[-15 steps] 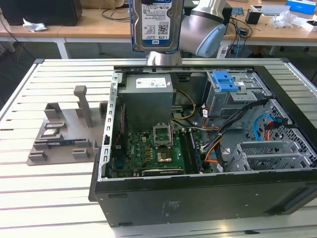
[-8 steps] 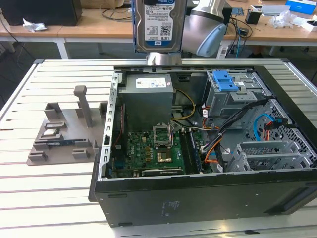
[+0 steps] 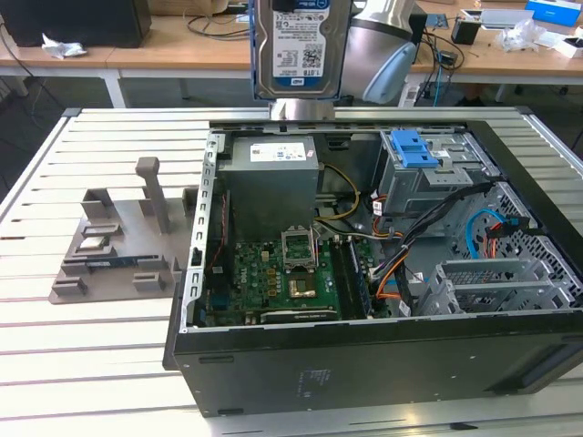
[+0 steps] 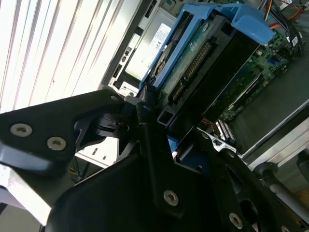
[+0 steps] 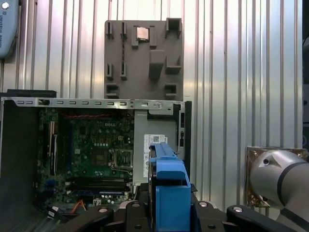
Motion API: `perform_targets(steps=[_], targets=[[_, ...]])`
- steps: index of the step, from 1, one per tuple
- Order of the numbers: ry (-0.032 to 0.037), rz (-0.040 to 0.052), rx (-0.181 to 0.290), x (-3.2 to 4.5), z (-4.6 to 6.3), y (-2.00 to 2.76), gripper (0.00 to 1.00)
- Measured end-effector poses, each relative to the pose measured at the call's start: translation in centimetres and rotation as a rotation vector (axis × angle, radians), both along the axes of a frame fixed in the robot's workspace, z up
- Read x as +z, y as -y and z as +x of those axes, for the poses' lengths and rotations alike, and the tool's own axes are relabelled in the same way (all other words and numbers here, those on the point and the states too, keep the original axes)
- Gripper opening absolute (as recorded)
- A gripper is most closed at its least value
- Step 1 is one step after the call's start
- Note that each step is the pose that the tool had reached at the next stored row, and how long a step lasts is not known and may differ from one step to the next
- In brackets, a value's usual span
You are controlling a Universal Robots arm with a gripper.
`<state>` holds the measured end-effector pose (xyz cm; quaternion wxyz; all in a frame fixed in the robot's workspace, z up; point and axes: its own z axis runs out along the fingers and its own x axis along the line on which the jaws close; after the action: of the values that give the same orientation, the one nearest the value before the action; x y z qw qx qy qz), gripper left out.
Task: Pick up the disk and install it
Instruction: 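Pick up the disk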
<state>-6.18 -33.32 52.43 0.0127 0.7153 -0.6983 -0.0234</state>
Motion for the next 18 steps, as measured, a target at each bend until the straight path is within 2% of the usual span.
perform_targets(steps=[18], targets=[[-0.0001,0.0000,0.000,0.00,2.1,1.31,0.36]])
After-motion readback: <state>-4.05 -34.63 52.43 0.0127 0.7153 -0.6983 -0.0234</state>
